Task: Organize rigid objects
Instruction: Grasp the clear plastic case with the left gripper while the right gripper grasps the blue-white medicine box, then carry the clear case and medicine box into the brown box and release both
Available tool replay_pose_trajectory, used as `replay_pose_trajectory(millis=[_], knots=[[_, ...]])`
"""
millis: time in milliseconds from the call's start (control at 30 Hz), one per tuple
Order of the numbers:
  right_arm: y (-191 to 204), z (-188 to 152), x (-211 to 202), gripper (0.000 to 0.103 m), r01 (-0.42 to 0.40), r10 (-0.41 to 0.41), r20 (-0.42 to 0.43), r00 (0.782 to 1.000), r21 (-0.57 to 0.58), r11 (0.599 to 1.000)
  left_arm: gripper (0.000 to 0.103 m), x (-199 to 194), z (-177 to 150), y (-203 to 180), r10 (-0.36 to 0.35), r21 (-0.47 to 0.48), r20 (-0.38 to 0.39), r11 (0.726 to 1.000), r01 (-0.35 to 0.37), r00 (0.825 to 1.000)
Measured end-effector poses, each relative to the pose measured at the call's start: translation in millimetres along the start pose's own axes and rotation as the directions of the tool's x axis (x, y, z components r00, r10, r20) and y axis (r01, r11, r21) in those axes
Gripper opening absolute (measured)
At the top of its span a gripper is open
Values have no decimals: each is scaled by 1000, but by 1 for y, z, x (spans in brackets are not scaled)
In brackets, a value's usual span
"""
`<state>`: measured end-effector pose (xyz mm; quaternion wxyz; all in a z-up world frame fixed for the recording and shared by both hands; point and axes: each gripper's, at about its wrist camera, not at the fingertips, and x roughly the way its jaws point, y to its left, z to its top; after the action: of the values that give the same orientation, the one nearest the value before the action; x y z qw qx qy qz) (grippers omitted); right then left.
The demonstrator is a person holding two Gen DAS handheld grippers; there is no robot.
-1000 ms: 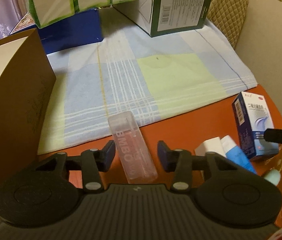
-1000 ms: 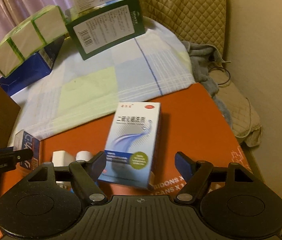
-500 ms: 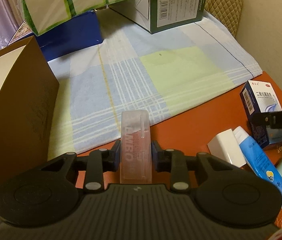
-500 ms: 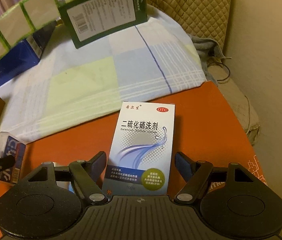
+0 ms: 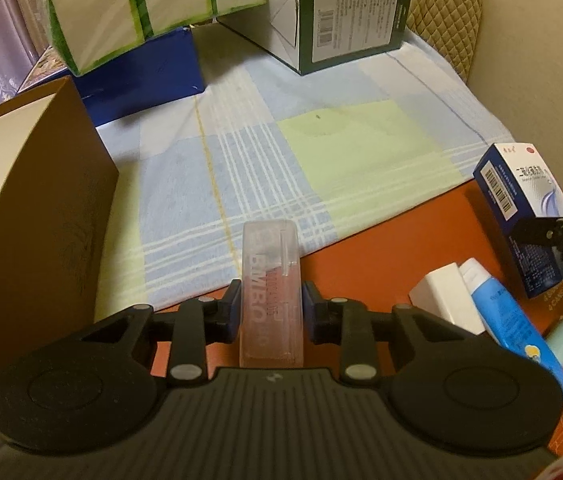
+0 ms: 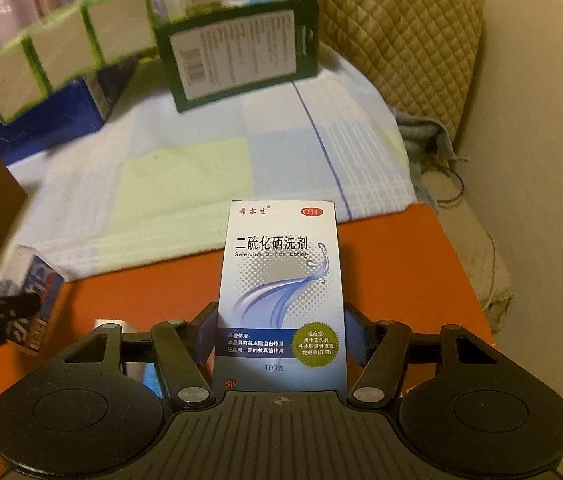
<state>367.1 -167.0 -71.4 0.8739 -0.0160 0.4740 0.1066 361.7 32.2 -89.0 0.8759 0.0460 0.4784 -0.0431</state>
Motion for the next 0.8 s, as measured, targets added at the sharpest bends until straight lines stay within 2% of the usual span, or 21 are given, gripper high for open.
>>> replay_pose_trajectory(millis=[200,500,800], knots=[[12,0,-28,60,-65,65,36,997,-11,998,26,-30,-1,5,-19,-15,53,1000,20,998],[52,3,-64,60,-151,156,69,985,-69,986,26,-83,0,23,-24,-38,143,999,30,989],[119,6,-92,60,-232,250,105,963,-155,960,26,-131,-4,65,4,-56,226,998,9,974]])
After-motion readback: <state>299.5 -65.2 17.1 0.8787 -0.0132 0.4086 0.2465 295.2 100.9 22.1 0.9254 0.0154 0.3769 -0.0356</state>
